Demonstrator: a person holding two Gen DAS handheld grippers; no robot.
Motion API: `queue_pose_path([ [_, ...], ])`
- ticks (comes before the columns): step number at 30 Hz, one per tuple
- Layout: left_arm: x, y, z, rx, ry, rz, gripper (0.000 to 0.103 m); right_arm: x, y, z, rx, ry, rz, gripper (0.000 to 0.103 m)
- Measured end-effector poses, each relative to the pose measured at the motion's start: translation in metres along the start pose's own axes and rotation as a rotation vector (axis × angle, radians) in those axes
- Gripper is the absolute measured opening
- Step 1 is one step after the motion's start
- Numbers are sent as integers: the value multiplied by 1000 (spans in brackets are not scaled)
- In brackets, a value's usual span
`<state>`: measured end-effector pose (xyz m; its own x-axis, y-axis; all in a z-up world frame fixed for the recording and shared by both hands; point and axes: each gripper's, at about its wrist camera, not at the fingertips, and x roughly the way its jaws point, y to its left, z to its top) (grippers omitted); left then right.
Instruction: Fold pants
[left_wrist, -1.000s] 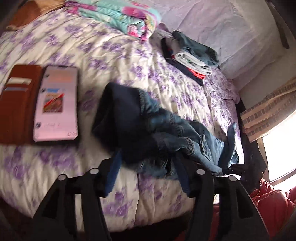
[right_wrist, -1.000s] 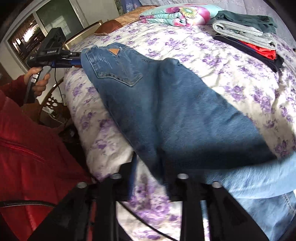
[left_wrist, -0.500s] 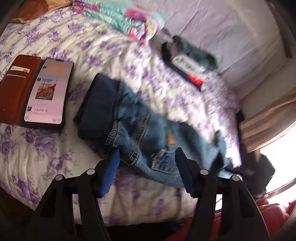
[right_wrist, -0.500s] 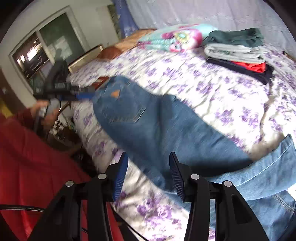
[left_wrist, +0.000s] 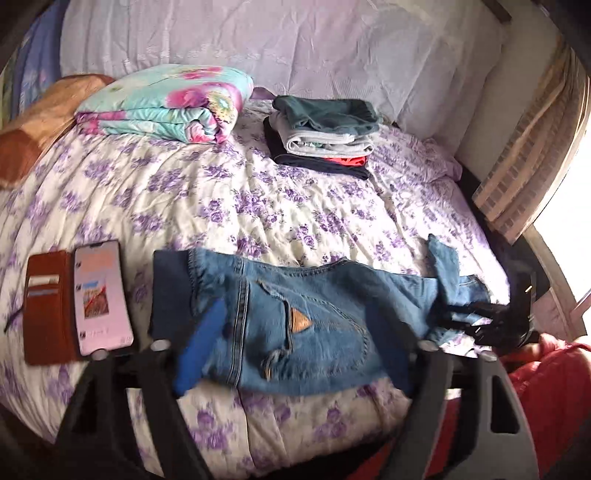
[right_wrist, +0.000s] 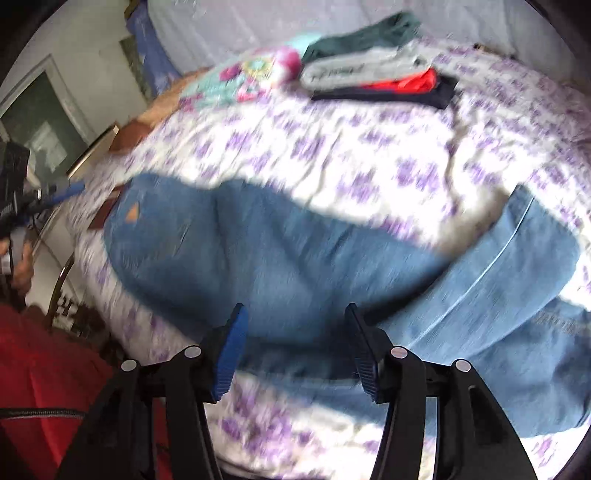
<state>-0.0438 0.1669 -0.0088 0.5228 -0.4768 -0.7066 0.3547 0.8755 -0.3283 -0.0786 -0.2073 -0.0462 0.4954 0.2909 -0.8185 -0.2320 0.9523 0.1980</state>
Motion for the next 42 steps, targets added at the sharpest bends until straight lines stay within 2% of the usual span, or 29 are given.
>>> queue_pose_path([
  [2, 41, 5, -5, 0, 91, 24, 79, 0, -10, 16, 67, -59, -104, 63],
  [4, 90, 15, -18, -30, 242, 107, 79, 8, -32, 30, 188, -79, -242, 75],
  [5, 102, 15, -28, -18, 247, 141, 81, 15, -43, 35, 263, -76, -324, 78],
  [6, 99, 8, -32, 12, 205, 147, 88, 23, -56, 39, 333, -51, -404, 83],
  [7, 99, -1, -34, 44, 197, 150, 99, 33, -67, 41, 392, -17, -475, 84],
  [9, 103, -11, -39, 92, 218, 201, 99, 49, -81, 40, 421, 35, -554, 84],
  [11, 102, -11, -41, 104, 212, 203, 99, 58, -83, 34, 353, 52, -598, 83],
  [12, 101, -8, -40, 96, 215, 190, 99, 58, -84, 29, 329, 48, -601, 76],
  [13, 100, -5, -38, 90, 222, 177, 98, 52, -86, 22, 334, 31, -595, 51],
  [14, 100, -4, -37, 84, 234, 164, 98, 41, -92, 13, 366, 9, -577, 38],
  [15, 98, -2, -34, 74, 245, 151, 98, 27, -100, 4, 422, -20, -525, 15],
  [16, 99, -4, -31, 62, 249, 140, 98, 10, -109, -4, 492, -45, -484, 10],
  [18, 93, 1, -24, 13, 243, 91, 98, -29, -124, -30, 642, -144, -420, 9],
  [21, 84, 5, -14, -40, 197, 6, 98, -70, -132, -74, 743, -227, -396, 10],
  [23, 87, 7, -11, -45, 200, -12, 98, -73, -144, -111, 829, -197, -397, 32],
  [24, 92, 8, -10, -42, 215, -4, 98, -73, -153, -132, 916, -178, -417, 42],
  [25, 97, 8, -10, -35, 235, 12, 98, -77, -159, -152, 1009, -186, -431, 38],
  [27, 103, 8, -11, -10, 249, 27, 98, -93, -159, -175, 1115, -296, -420, 38],
  [28, 103, 7, -12, -2, 248, 31, 98, -101, -153, -175, 1097, -339, -445, 39],
  [30, 105, 5, -13, 13, 247, 46, 98, -106, -148, -162, 1012, -357, -486, 40],
  [32, 109, 2, -14, 34, 256, 71, 98, -100, -152, -151, 976, -351, -464, 41],
  [35, 114, -3, -17, 74, 262, 116, 98, -87, -164, -139, 992, -353, -441, 42],
  [37, 115, -7, -21, 101, 250, 150, 98, -73, -173, -132, 993, -293, -425, 49],
  [39, 115, -11, -25, 124, 229, 182, 98, -54, -172, -128, 944, -225, -461, 50],
  [42, 114, -13, -28, 132, 215, 207, 98, -48, -152, -119, 678, -148, -579, 44],
])
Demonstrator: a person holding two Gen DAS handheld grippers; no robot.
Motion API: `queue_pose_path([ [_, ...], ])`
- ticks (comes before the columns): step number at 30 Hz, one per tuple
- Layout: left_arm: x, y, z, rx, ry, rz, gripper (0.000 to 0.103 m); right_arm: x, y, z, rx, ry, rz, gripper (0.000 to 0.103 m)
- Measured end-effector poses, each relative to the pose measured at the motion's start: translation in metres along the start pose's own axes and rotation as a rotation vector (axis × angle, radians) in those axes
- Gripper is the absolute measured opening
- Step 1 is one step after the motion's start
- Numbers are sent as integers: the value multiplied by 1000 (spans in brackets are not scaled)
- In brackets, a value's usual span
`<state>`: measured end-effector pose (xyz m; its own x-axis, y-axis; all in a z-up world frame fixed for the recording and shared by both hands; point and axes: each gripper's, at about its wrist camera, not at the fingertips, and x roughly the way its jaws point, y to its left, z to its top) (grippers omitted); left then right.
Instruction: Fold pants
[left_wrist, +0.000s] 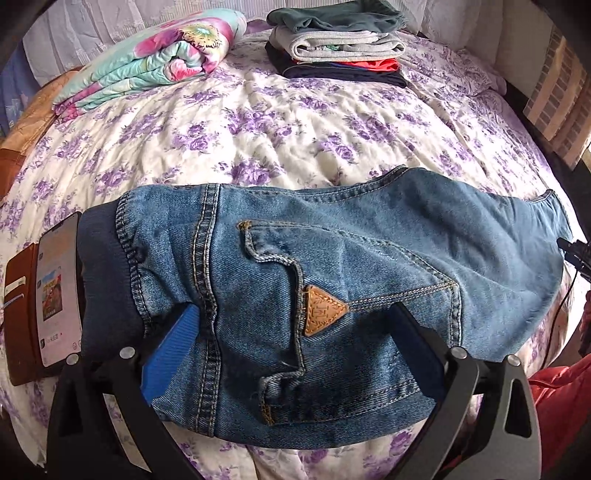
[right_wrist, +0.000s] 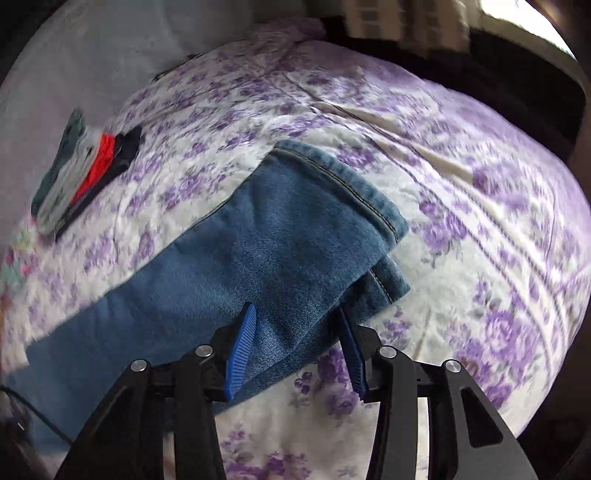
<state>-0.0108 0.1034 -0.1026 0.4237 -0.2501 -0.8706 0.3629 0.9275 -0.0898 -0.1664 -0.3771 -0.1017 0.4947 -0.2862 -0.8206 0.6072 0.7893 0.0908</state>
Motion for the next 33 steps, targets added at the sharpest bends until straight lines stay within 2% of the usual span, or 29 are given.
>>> queue_pose_path([
  [2, -1, 0, -1, -10, 1, 4, 99, -5, -4, -4, -103, -5, 0, 43],
  [3, -1, 0, -1, -10, -1, 6, 99, -7, -13, -6, -109, -1, 8, 51],
  [4, -1, -1, -1, -10, -3, 10, 99, -9, -24, -6, -94, 0, 15, 54],
  [6, -1, -3, -2, -8, -3, 23, 99, -18, -39, -2, -42, 5, 19, 54],
  [8, 0, -3, 0, -8, 4, 30, 99, -38, -43, 4, -15, -41, 27, 54],
  [10, 1, -3, 0, -11, 6, 31, 99, -56, -28, 10, -35, -106, 66, 55],
  [12, 2, -5, 1, -11, 6, 39, 99, -59, 2, 13, -108, -116, 115, 56],
  [14, 3, -5, 1, -8, 7, 48, 99, -49, 37, 13, -189, -83, 159, 57],
  [16, 2, -6, 0, -9, 7, 50, 99, -32, 61, 6, -230, -29, 204, 63],
  [18, 2, -6, 0, -8, 6, 45, 99, -3, 76, -12, -293, 85, 171, 65],
  [20, 1, -7, -1, -2, -2, 42, 99, -7, 83, -34, -417, 4, 138, 66],
  [22, 1, -8, -4, 5, -10, 47, 99, -16, 87, -38, -496, 2, 122, 66],
  [24, 0, -9, -5, 7, -16, 48, 99, -29, 81, -32, -496, -5, 162, 66],
  [27, -1, -8, -6, 6, -21, 47, 99, -57, 84, -18, -523, -109, 218, 67],
  [28, -1, -9, -6, 5, -22, 48, 99, -59, 90, -13, -545, -118, 233, 71],
  [30, 0, -9, -6, 5, -29, 54, 99, -55, 108, -10, -586, -115, 248, 72],
  [33, -1, -9, -7, 4, -34, 51, 99, -31, 134, -26, -624, -23, 284, 75],
])
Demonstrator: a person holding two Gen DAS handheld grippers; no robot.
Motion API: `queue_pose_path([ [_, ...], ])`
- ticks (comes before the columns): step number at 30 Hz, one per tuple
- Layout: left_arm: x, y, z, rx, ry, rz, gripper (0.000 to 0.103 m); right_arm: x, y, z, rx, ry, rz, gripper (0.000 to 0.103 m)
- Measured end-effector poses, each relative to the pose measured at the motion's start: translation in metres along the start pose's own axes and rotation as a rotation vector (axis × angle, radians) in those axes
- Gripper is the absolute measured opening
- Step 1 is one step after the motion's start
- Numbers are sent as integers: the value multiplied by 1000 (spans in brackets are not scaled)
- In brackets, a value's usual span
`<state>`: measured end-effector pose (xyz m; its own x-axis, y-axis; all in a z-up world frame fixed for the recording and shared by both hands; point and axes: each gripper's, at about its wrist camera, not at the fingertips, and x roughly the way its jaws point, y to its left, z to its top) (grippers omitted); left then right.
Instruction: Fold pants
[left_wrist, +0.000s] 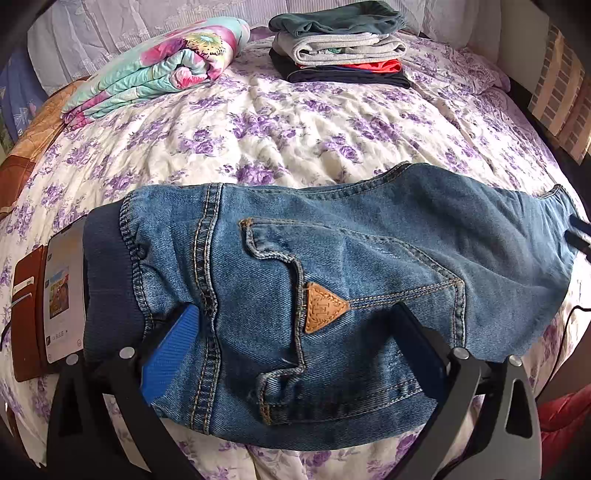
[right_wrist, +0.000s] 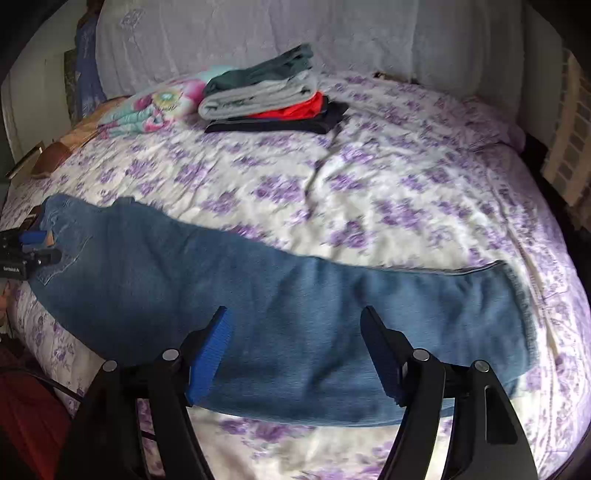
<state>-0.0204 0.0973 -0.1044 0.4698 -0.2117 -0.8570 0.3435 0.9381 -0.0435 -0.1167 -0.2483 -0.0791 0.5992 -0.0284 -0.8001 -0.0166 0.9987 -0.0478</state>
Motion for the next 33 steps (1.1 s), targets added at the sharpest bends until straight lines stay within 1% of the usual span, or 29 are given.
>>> queue_pose_path([
  [1, 0, 1, 0, 0, -1, -4, 99, 16, 10, -6, -20, 70, -2, 77],
  [2, -1, 1, 0, -1, -2, -9, 99, 28, 16, -14, -33, 109, -21, 77],
  [3, -2, 1, 0, -1, -2, -10, 99, 24, 17, -18, -15, 64, -36, 78],
  [5, -7, 2, 0, -11, 11, -11, 99, 16, 17, -12, 27, 82, -35, 78],
  [6, -11, 4, 1, -34, 15, -23, 99, 8, 19, -7, 31, 62, -33, 78],
  [7, -15, 5, 1, -55, 7, -41, 98, -3, 24, 0, 27, 13, -29, 78],
  [8, -23, 6, 2, -84, -23, -77, 98, -10, 30, 7, 18, -26, -12, 78],
  [9, -30, 6, 3, -97, -59, -109, 98, -11, 38, 14, 4, -40, 15, 79],
  [10, -36, 4, 5, -94, -96, -135, 98, -7, 49, 22, -22, -30, 44, 81],
  [11, -38, 0, 8, -78, -110, -138, 98, 0, 63, 27, -66, -6, 59, 81],
  [13, -32, -11, 13, -36, -99, -129, 98, 21, 87, 30, -155, 51, 54, 83],
  [14, -23, -16, 14, -15, -67, -120, 98, 35, 96, 27, -192, 92, 41, 83],
  [15, -9, -22, 14, 9, -23, -88, 98, 43, 100, 24, -197, 103, 24, 86],
  [16, 2, -27, 13, 39, -3, -53, 98, 44, 96, 23, -166, 87, 32, 90],
  [17, 6, -31, 11, 61, -5, -29, 99, 44, 92, 23, -130, 95, 52, 90],
  [18, 6, -33, 10, 73, -15, -13, 99, 43, 88, 26, -107, 112, 72, 90],
  [19, 5, -34, 11, 77, -22, -9, 99, 42, 86, 28, -100, 117, 67, 90],
  [20, 2, -33, 13, 76, -25, -17, 99, 38, 84, 31, -105, 109, 43, 90],
  [22, -6, -28, 16, 49, -40, -41, 99, 31, 80, 37, -102, 90, 33, 90],
  [25, -27, -14, 24, -26, -127, -88, 99, 22, 70, 47, -48, 49, 54, 90],
  [26, -29, -9, 26, -46, -141, -85, 99, 24, 68, 48, -35, 50, 59, 90],
  [27, -24, -6, 28, -58, -125, -72, 99, 29, 67, 48, -31, 66, 55, 90],
  [28, -16, -3, 28, -66, -95, -57, 99, 39, 67, 44, -33, 100, 42, 91],
  [29, -1, 0, 26, -73, -37, -28, 99, 51, 66, 41, -40, 142, 32, 91],
  [30, 10, 1, 23, -62, -8, -12, 99, 60, 66, 37, -42, 165, 34, 95],
  [31, 13, -1, 19, -41, -16, -3, 99, 60, 64, 35, -29, 145, 39, 95],
  [32, 11, -5, 19, -23, -26, 17, 99, 58, 64, 36, -23, 143, 43, 95],
  [33, 8, -6, 21, -15, -18, 25, 98, 55, 64, 38, -24, 144, 46, 95],
])
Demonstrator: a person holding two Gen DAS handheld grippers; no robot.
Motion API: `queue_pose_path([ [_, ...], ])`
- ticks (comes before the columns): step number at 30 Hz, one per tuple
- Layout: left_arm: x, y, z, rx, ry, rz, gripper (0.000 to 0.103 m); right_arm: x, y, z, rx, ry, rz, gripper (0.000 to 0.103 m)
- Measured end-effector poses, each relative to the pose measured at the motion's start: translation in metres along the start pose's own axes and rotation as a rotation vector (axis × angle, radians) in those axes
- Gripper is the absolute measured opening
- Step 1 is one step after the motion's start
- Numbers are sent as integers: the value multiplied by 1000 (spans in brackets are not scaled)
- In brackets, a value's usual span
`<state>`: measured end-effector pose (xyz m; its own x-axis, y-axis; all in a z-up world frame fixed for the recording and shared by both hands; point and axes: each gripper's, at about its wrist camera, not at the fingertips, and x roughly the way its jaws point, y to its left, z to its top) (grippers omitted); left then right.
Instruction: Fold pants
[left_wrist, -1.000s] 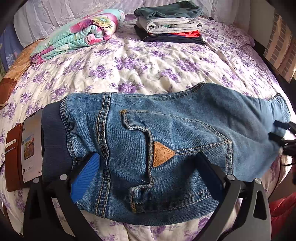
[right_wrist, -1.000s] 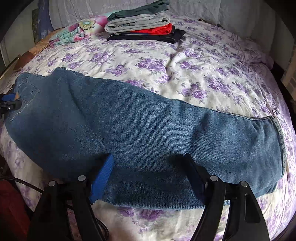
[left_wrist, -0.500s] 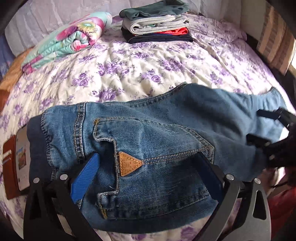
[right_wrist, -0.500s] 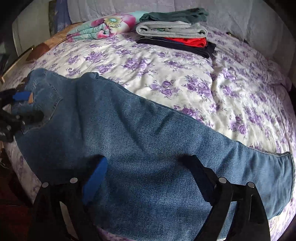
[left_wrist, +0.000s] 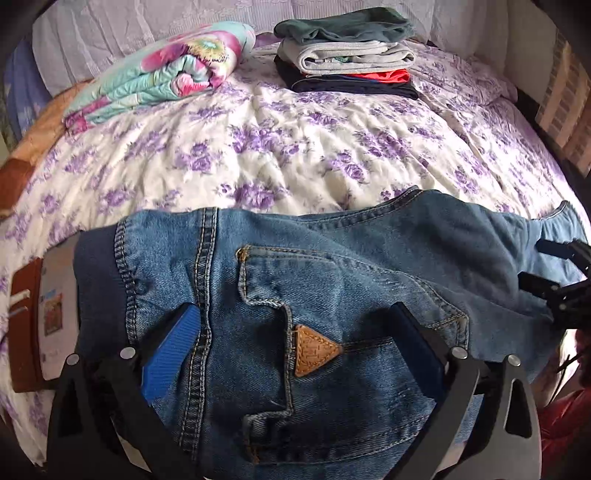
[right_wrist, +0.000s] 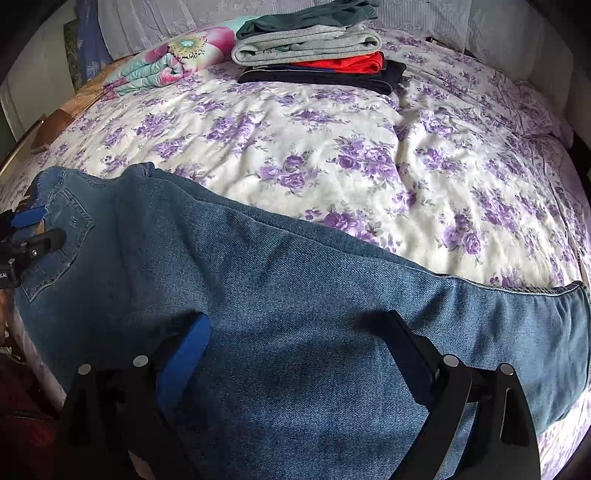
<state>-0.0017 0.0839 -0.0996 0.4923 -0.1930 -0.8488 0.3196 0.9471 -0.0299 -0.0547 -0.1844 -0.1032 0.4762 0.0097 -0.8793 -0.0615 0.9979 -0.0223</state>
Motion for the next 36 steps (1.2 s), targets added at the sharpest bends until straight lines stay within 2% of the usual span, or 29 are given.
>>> queue_pose_path([
  [2, -9, 4, 4, -14, -12, -17, 98, -17, -1, 2, 1, -71, 12, 95],
  [5, -31, 23, 8, -105, -89, -30, 98, -34, 1, 9, -4, -150, 65, 95],
  [8, -43, 45, 12, -173, -127, 23, 98, -39, 12, 28, -33, -193, 142, 94],
  [9, -44, 54, 11, -199, -126, 38, 98, -37, 18, 35, -50, -197, 169, 91],
  [13, -48, 83, -2, -287, -91, 63, 98, -18, 61, 66, -160, -166, 288, 64],
  [15, -51, 88, -13, -307, -85, 64, 98, -1, 77, 79, -181, -129, 306, 60],
  [17, -51, 87, -24, -309, -71, 60, 98, 17, 84, 88, -166, -84, 335, 50],
  [19, -42, 83, -33, -288, -26, 63, 98, 37, 92, 91, -166, -17, 333, 17],
  [21, -23, 78, -44, -256, 36, 78, 99, 46, 96, 90, -175, -2, 323, 14],
  [24, -17, 88, -48, -306, 10, 50, 99, 44, 98, 96, -177, -16, 296, 12],
  [27, -13, 93, -37, -277, -15, 117, 99, 60, 95, 99, -182, 3, 280, 14],
  [29, -6, 92, -32, -260, -8, 120, 99, 64, 91, 101, -155, -6, 285, 17],
  [31, -8, 90, -27, -257, -5, 133, 99, 54, 85, 103, -128, -17, 311, 17],
  [32, -15, 87, -26, -242, -10, 147, 99, 40, 82, 103, -133, -56, 301, 17],
  [34, -40, 83, -24, -219, -78, 186, 99, 13, 81, 99, -181, -127, 286, 19],
  [36, -61, 80, -24, -211, -153, 155, 99, -3, 84, 90, -234, -158, 285, 19],
])
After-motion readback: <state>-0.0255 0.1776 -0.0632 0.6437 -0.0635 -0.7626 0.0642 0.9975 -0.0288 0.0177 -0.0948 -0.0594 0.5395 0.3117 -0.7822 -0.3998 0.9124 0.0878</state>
